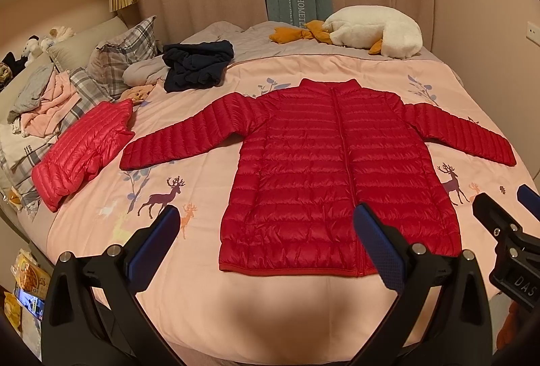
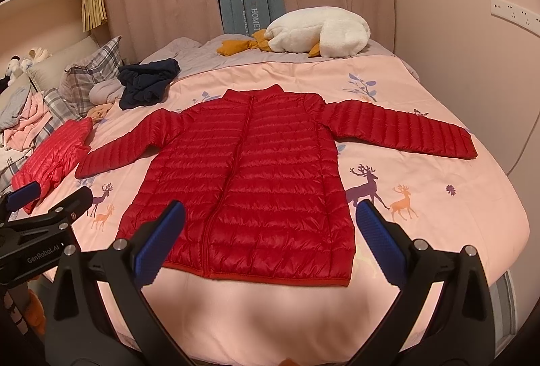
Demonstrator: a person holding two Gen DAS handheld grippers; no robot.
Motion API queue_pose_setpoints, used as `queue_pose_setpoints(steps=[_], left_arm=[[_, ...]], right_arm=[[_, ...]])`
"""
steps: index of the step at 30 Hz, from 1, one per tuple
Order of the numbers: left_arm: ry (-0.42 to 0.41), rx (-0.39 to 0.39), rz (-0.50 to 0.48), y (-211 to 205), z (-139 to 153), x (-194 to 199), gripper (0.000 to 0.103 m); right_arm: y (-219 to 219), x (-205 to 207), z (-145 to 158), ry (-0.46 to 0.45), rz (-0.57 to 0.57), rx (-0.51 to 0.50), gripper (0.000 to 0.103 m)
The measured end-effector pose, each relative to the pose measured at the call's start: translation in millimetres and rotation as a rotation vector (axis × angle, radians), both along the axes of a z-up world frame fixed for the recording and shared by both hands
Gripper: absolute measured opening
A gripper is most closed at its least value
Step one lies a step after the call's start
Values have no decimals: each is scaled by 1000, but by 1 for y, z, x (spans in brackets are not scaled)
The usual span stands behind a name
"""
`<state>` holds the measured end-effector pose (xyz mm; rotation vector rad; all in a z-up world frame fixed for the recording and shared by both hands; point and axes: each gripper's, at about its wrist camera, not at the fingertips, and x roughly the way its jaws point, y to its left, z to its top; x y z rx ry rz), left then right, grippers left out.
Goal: Fold large clothes
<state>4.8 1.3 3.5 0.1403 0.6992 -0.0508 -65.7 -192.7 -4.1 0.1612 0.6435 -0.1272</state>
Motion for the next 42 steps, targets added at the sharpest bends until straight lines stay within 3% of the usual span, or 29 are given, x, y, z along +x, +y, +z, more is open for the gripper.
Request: queue_pose_setpoints(steps=[42], left_arm=[[18,8,3,-11,-8,-3,102]], right_arm=[[-3,-3,-6,11,-8,9,101]])
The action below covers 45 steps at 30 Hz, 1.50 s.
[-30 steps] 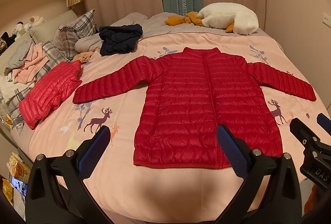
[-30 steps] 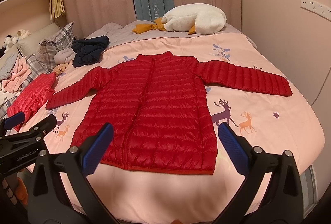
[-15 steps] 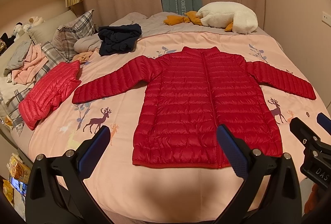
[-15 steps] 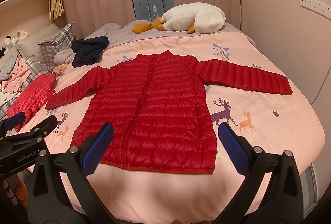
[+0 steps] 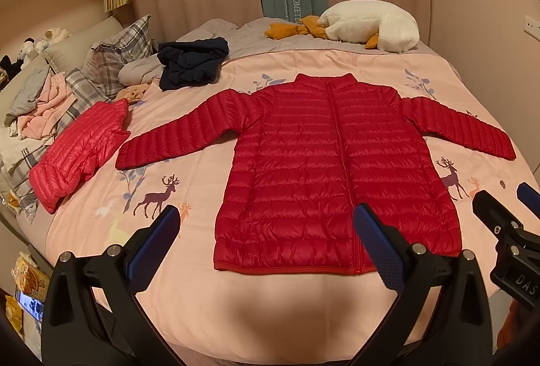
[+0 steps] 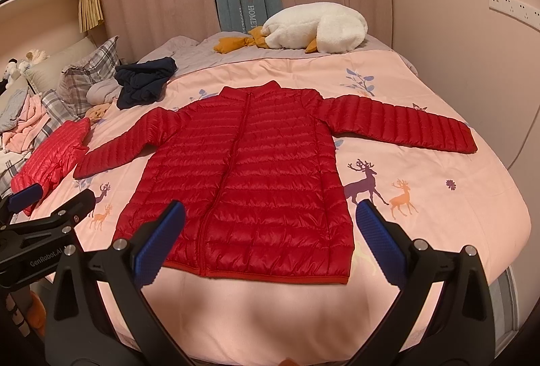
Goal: Fold large clothes
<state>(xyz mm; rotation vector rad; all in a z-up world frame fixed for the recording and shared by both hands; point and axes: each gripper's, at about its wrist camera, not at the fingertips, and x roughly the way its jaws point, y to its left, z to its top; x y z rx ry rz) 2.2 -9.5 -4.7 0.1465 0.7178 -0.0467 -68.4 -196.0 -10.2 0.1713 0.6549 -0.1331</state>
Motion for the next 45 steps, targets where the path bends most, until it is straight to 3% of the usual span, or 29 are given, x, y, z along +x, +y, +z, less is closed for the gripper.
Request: queue_pose_setpoints(steps=[5,7,9,12,14,20,24,28,35,39,42,45], left_arm=[[1,-2,-5,-1,-3,1,102],[8,-29,-21,-1,-7,6,102],[37,-101,-51,5,-14,13,102],[132,-306,-80,31,-40,37,102],[188,-391,-34,51,-62,55,102],[286,-538,138,121,-124,108,102],[288,-731,249,182,-154,141,102],[276,-808,403,238,-176,171,102],[212,-994,446,301,-187,227,102],[189,-1154,474,325,-205,258,102],[143,-1208,484,334,-207,273,102],[147,-1246,500,341,-211,292,102]], right_arm=[[-2,2,-5,-5,-9,18,101],[-7,5,-11,-21,12,81,101],[-17,8,-20,-38,104,244,101],[-33,15,-42,-80,242,530,101],[-35,16,-50,-112,274,582,101],[-39,25,-59,-174,280,575,101],[-41,39,-66,-165,270,573,101],[-41,50,-67,-176,273,548,101],[-35,78,-75,-136,284,503,101],[-29,94,-79,-121,286,465,101],[-28,104,-82,-114,286,450,101],[-29,113,-87,-107,280,454,101]])
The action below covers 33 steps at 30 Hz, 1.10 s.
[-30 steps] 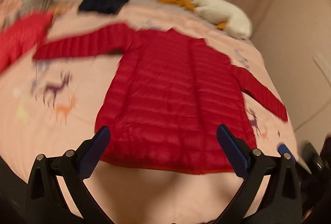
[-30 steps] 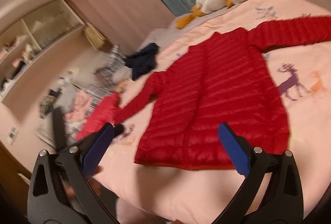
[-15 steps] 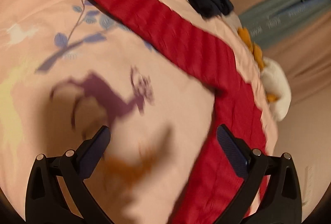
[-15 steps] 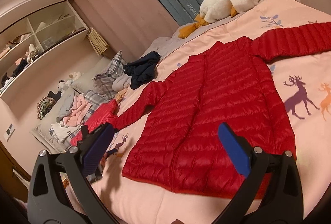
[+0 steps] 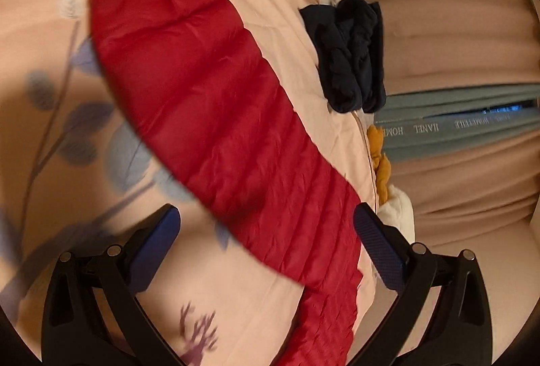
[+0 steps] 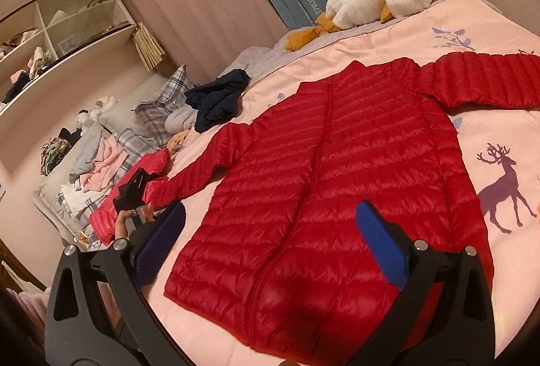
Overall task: Fold large clothes
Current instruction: 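Reach the left gripper to a jacket sleeve cuff and grasp it, then fold the held sleeve across the jacket body and open the left gripper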
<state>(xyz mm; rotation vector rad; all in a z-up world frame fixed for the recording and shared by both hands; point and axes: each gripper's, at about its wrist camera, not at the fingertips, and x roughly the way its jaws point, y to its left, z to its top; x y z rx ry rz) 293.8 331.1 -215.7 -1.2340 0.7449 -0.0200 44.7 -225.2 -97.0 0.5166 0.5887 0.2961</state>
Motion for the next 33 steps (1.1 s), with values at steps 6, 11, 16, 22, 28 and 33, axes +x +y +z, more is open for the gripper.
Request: queue_pose_setpoints(steps=[6,11,16,22,28,33], left_arm=[[-8,-11,101,16,-3,25,102],[-8,8,188,22,-1,26,99],[66,100,192,22,-5,31,42],[118,177,162,26,-7,32,14],[17,482,54,-25,69,29,10],[-199,814,-142,-139,159,14,10]], right_arm=[[0,10,-10,30,-12,0,101],[-1,10,-11,29,-36,-58,101],[-7,9,-13,33,-51,-61,101],[-7,1,-11,32,-67,-109,101],[-13,-11,-1,-4,-91,-132,101],[-26,-17,-5,11,-120,-91,101]])
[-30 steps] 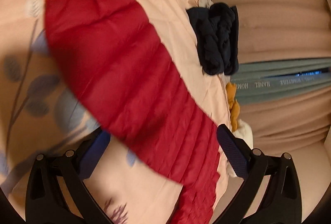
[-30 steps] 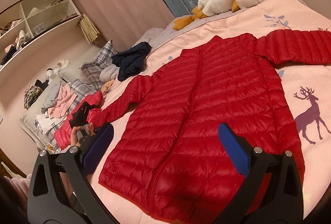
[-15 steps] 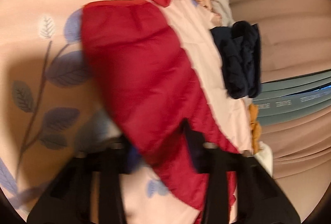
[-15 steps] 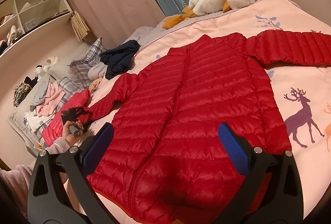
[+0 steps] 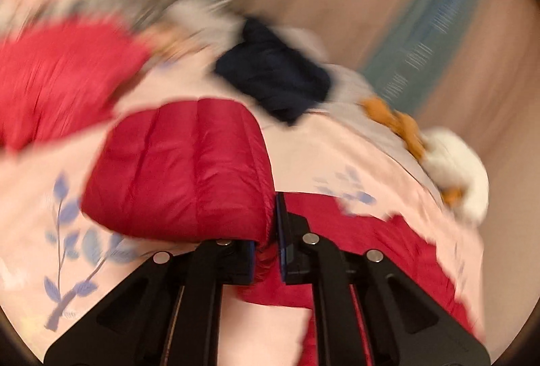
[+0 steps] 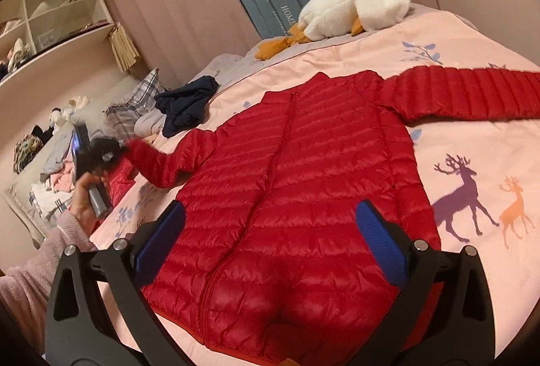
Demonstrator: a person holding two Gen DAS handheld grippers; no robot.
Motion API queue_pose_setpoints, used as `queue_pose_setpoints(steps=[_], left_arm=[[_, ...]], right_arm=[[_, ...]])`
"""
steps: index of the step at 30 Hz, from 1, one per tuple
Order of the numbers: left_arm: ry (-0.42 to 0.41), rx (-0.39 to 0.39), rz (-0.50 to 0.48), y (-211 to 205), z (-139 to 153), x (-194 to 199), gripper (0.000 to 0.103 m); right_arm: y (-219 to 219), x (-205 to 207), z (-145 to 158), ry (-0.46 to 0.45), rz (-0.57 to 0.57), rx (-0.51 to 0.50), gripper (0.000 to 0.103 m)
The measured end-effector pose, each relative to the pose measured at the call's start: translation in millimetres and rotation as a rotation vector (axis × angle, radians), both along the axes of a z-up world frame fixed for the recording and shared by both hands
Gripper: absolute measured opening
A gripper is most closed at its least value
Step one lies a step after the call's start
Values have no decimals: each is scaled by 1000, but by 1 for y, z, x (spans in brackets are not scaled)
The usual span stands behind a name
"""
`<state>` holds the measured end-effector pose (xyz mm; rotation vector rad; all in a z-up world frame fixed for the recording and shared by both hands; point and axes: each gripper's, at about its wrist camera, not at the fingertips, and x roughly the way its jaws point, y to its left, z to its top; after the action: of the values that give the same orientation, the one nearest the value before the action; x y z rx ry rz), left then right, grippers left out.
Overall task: Fold large clothes
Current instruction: 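Fold the held sleeve across the jacket body and open the left gripper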
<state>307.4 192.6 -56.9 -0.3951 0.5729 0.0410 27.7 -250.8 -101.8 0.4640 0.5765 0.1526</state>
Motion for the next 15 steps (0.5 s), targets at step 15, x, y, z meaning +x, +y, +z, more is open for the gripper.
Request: queue_pose_setpoints(steps=[15], left_arm=[[69,377,-444,-271,-25,-33,10]], right_arm=[[-61,-26,-17,35,-112,93,101]])
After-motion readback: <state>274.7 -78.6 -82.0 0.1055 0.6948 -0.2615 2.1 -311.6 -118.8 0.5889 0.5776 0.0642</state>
